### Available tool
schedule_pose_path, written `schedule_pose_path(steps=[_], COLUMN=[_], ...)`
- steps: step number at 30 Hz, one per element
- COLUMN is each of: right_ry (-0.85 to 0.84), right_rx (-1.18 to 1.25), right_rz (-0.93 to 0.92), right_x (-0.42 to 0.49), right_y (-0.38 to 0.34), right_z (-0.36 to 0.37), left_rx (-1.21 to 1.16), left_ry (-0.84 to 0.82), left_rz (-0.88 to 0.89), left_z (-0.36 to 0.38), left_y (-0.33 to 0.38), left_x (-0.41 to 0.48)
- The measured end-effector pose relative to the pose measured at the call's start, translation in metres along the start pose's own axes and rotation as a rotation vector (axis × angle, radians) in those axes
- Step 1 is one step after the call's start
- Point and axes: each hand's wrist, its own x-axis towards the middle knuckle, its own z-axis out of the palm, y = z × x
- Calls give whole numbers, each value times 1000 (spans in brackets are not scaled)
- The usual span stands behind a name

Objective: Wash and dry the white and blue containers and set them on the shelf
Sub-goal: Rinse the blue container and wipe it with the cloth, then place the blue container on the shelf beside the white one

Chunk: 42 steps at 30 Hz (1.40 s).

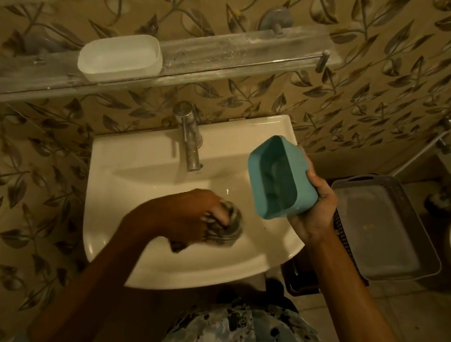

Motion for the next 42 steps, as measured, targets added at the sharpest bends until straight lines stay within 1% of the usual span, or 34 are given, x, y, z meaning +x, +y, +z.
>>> schedule_pose_path(steps=[1, 3, 7, 8, 10, 13, 15, 17, 18, 19, 20, 22, 23, 24, 26, 29, 31, 32, 36, 39, 42], right_ry=[23, 62, 88, 93, 100, 106, 104, 101, 100, 100, 103, 108, 103, 91, 59, -11, -62, -85, -178, -202, -202], right_rx=[20, 50, 107, 116, 118, 122, 127, 140, 144, 145, 148, 159, 162, 161, 150, 170, 176, 181, 140, -18, -227], right_rz=[-9, -24, -12, -3, 21, 50, 65, 94, 107, 119, 130, 157, 172, 183, 187, 172, 156, 145, 42, -137, -339], right_x=[0, 0, -2, -3, -4, -6, -7, -9, -9, -10, -10, -11, -11, -11, -10, -7, -5, -4, 1, 6, 9], right_y=[-2, -6, -3, -1, 4, 13, 17, 22, 25, 27, 29, 32, 34, 35, 36, 38, 39, 38, 32, 23, 13], right_z=[-1, -4, -6, -6, -4, -4, -2, 2, 3, 5, 7, 10, 13, 16, 22, 30, 37, 40, 63, 85, 105], left_rx=[-83, -205, -479, -513, -511, -390, -316, -262, -200, -123, -46, 49, 60, 52, -13, -94, -254, -354, -661, -877, -978], left_ry=[3, 95, 412, 504, 700, 974, 1127, 1201, 1199, 1148, 1049, 770, 666, 625, 685, 881, 1013, 1042, 1044, 1101, 1111], left_rz=[-38, -118, -315, -355, -445, -530, -524, -492, -477, -472, -474, -470, -449, -422, -383, -343, -236, -186, -155, -2, 119], left_z=[-2, -1, 6, 6, 2, -10, -20, -28, -31, -33, -33, -27, -22, -17, -10, -1, 7, 12, 25, 23, 4], left_y=[-15, -47, -104, -117, -140, -164, -175, -180, -184, -188, -193, -202, -206, -209, -208, -188, -162, -145, -72, -31, -9], left_x=[-5, -14, -20, -17, -7, 12, 24, 35, 41, 48, 53, 62, 65, 66, 63, 49, 36, 28, -5, -24, -33])
